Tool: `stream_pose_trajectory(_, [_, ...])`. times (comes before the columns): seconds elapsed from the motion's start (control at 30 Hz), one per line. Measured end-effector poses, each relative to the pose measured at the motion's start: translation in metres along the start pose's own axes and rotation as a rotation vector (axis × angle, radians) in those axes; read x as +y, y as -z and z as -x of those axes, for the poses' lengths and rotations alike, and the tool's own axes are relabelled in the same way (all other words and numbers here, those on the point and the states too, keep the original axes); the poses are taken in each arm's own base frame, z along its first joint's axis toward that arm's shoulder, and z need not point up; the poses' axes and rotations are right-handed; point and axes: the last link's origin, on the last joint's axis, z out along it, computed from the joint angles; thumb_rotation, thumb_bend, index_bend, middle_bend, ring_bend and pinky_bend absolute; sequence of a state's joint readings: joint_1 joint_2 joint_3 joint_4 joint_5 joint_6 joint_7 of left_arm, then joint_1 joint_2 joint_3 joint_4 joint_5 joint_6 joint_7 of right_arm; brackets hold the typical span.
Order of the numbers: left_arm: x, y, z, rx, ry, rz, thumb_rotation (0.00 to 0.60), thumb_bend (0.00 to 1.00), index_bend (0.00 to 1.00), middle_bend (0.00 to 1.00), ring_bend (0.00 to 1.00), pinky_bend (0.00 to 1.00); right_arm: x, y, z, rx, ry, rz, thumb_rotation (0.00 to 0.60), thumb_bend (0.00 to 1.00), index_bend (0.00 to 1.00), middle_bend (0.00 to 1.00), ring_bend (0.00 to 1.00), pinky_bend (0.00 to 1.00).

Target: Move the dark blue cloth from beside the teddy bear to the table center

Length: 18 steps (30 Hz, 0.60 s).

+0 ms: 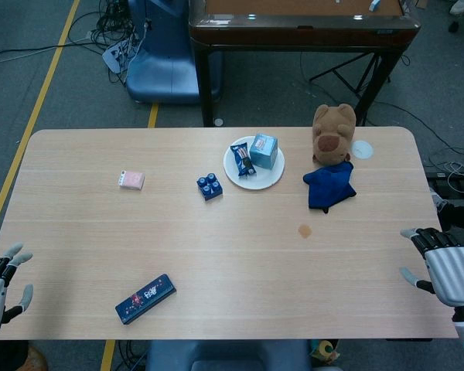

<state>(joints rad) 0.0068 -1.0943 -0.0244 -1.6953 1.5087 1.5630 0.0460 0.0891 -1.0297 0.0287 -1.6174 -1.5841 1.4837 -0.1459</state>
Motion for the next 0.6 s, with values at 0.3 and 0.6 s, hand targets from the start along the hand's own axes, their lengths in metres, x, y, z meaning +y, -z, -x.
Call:
stream_pose_trajectory(0.3, [-0.002, 0.004, -0.001, 0.006, 0.000, -0.009, 0.600, 0.41, 0.23, 0.13, 0.19, 0.15, -0.003, -0.005, 0.001, -0.010, 0.003, -0.017, 0.600, 0.25, 0.29, 0.32, 0.26, 0.32])
stream_pose_trajectory(0.6, [-0.001, 0.006, -0.004, 0.015, 0.006, -0.005, 0.600, 0.41, 0.23, 0.13, 0.19, 0.15, -0.014, -0.021, -0.003, -0.028, 0.035, -0.041, 0.600, 0.25, 0.29, 0.30, 0.26, 0.32])
